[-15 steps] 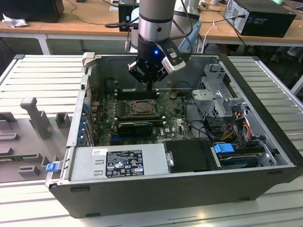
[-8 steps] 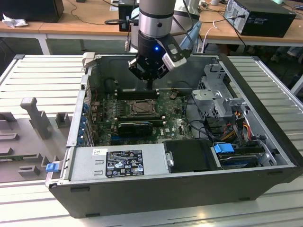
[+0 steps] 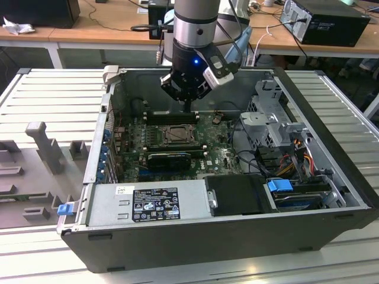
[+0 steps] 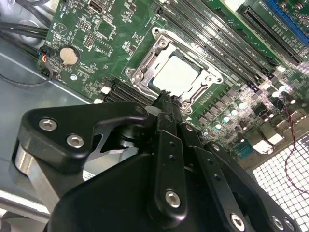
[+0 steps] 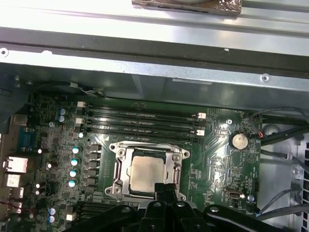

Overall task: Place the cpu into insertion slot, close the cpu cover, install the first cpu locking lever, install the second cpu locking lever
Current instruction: 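Install the second cpu locking lever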

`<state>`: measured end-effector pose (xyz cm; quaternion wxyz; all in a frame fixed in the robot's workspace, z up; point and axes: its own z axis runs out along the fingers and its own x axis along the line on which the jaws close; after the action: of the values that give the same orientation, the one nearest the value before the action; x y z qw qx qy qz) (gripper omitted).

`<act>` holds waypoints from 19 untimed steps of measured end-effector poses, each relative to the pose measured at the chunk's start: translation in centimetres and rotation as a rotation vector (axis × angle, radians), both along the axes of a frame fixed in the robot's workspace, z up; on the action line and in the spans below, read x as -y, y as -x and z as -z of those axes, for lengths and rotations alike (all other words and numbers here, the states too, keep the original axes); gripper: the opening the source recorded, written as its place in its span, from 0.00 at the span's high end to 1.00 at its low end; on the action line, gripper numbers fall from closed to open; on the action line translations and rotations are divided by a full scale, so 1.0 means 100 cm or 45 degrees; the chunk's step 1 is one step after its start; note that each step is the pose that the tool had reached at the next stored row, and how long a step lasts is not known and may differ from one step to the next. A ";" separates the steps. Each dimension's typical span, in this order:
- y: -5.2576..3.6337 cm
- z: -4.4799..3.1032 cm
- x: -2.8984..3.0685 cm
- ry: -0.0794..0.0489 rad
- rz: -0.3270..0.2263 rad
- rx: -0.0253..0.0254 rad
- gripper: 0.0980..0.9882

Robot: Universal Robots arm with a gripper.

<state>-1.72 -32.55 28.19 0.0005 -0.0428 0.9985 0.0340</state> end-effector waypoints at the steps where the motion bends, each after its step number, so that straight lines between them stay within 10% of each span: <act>1: 0.0000 0.0000 0.0000 0.000 0.000 0.0001 0.99; 19: 0.0005 -0.0108 0.0001 0.004 0.000 0.0001 0.99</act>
<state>-1.77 -32.56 29.27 0.0004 -0.0428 0.9986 0.0326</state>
